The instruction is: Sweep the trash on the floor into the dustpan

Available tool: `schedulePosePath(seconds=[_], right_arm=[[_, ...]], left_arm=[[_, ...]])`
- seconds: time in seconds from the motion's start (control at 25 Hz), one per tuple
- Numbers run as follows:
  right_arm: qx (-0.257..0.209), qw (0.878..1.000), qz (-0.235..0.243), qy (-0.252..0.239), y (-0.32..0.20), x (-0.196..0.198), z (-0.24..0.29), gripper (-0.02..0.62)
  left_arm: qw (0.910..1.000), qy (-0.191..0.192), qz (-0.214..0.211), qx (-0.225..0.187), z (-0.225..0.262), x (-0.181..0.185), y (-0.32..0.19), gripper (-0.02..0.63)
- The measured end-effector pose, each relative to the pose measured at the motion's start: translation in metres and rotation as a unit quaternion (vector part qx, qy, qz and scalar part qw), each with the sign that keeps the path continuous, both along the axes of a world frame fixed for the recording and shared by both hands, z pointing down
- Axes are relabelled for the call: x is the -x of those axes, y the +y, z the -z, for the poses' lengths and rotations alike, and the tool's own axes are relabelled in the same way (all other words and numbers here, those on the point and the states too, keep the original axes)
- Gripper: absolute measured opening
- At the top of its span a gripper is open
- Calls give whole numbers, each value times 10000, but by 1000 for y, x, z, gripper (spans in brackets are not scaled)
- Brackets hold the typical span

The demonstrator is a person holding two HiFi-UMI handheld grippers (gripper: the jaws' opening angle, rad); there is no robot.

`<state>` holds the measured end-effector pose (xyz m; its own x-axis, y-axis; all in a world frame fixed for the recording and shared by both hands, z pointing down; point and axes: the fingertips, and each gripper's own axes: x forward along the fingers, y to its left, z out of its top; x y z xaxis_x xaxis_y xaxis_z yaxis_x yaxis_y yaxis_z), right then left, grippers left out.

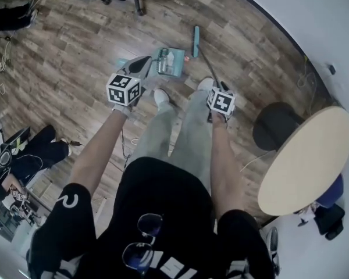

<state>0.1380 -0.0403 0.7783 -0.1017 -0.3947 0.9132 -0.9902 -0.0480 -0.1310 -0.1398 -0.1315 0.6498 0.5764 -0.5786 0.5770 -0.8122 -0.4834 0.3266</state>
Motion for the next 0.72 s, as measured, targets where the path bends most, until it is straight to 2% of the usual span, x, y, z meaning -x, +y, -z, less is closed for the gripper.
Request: schedulePosePath(seconds=[0.16,0.32,0.44,0.6,0.72], right_arm=[[-93,9990,-333,274,19,-26,7,84],[112,9962,-822,276,57,-40,5,84],[357,9924,-1150,272,89,-42,-2,84],[454,9896,-1312,369,108,-31,-5,84],[908,9833,-1407,717,125,-23,0,84]], left_arm=[[9996,31,-284,-30,1,-9,6,-2],[9983,105,-568,-60,0,-21,15,-3],[9973,142,-711,-67,-3,-24,22,-3],[9968,150,-783,-31,-8,-16,28,-2],[9969,139,-780,1,-12,-7,28,-2]])
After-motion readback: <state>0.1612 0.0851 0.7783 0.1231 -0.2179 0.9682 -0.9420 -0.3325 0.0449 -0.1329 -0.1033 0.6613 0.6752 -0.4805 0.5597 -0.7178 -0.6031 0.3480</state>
